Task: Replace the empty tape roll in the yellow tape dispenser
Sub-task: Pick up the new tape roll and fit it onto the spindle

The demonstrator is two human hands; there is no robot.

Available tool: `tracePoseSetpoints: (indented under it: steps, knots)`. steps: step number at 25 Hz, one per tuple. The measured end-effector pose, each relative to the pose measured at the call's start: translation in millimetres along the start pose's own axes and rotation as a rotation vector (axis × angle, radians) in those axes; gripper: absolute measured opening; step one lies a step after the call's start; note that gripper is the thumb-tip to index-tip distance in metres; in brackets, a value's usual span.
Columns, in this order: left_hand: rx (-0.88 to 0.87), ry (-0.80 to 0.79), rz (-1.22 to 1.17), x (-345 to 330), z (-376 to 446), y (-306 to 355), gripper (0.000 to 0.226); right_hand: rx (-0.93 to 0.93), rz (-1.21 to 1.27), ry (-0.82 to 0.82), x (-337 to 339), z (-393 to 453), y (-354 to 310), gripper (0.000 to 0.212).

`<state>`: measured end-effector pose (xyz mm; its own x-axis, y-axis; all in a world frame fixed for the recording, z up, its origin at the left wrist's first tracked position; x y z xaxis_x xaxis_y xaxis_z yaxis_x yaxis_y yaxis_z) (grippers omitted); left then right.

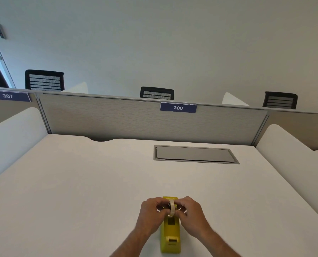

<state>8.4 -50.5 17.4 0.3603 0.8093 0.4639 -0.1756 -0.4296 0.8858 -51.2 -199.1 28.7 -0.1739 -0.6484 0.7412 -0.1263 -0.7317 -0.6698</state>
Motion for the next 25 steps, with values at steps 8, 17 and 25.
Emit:
tracePoseSetpoints:
  steps: [8, 17, 25]
  knots:
    - [0.069, 0.009, 0.000, -1.8, -2.8, -0.4, 0.054, 0.010, -0.110, -0.016, -8.7, 2.3, 7.5, 0.027]
    - [0.093, -0.010, -0.009, -1.5, -4.8, 3.3, 0.065, -0.009, -0.116, 0.004, -13.1, 3.9, 15.3, 0.025]
    - [0.071, -0.015, 0.030, -1.0, -5.3, 1.3, 0.065, -0.020, -0.113, 0.006, -16.1, 3.7, 19.0, 0.027]
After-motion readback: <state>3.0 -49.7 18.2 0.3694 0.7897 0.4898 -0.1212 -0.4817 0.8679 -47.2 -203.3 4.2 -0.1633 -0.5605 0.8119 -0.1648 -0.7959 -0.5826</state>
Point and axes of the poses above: each hand's wrist, its own z-axis towards the middle knuckle, its own x-axis out of the back of the hand, y = z × x, the point moved 3 cm from there along z, towards the middle knuckle
